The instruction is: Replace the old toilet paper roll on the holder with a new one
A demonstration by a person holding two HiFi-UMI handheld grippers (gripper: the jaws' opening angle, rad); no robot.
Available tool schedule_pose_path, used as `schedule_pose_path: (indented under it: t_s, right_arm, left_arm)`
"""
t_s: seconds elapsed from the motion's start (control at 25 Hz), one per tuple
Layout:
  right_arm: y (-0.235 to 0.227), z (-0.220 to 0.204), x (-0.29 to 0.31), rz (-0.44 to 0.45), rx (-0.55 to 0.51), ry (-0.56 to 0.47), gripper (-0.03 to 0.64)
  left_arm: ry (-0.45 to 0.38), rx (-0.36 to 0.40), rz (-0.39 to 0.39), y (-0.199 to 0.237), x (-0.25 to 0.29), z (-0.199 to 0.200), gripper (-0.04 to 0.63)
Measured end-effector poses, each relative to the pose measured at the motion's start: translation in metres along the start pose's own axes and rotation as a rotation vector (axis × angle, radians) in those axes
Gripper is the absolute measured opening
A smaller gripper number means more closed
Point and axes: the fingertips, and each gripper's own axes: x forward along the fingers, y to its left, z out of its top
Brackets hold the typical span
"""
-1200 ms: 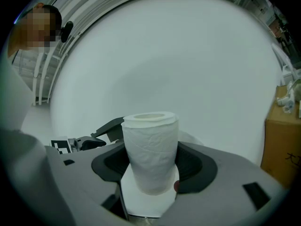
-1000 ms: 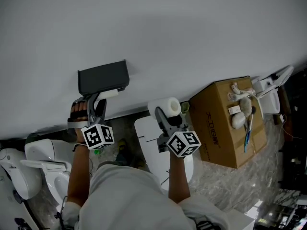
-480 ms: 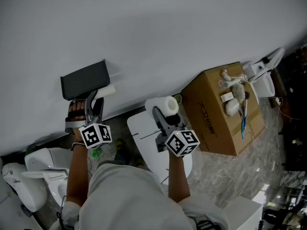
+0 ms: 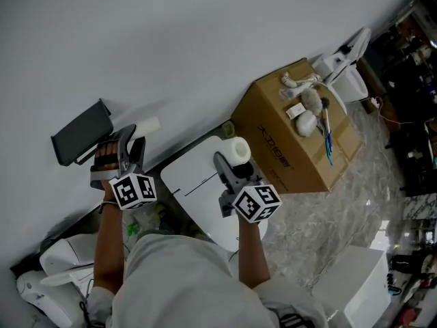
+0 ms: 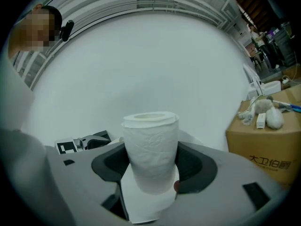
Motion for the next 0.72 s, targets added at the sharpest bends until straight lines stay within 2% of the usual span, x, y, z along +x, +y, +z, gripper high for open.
schedule_pose_path:
  t_s: [0.2,0.32,0.56,0.72]
  right_arm:
    - [-0.019,0.008,-0.025,-0.056,-0.001,-0.024,0.296]
    - [-0.022,0.010,-0.034,-0.066,-0.003,-0.028,0.296]
    - [-0.012,0.011,-0.034,-0.027,-0.015,-0.015,0.296]
    - [0.001,0.011,-0.025,0.031,-0.018,0.002,0.296]
  left_arm:
    - [-0.089,-0.041,-0.033,-0.012,0.003,0.037,0.201]
    - [-0.125,-0.093,-0.044,-0.014,-0.003,0.048,0.201]
    - [-0.154,-0.281,-0.021,-0.005,-0.027,0.046,0.201]
    - [-0.137,-0.337,0.026,0.003,-0.046,0.032,0.201]
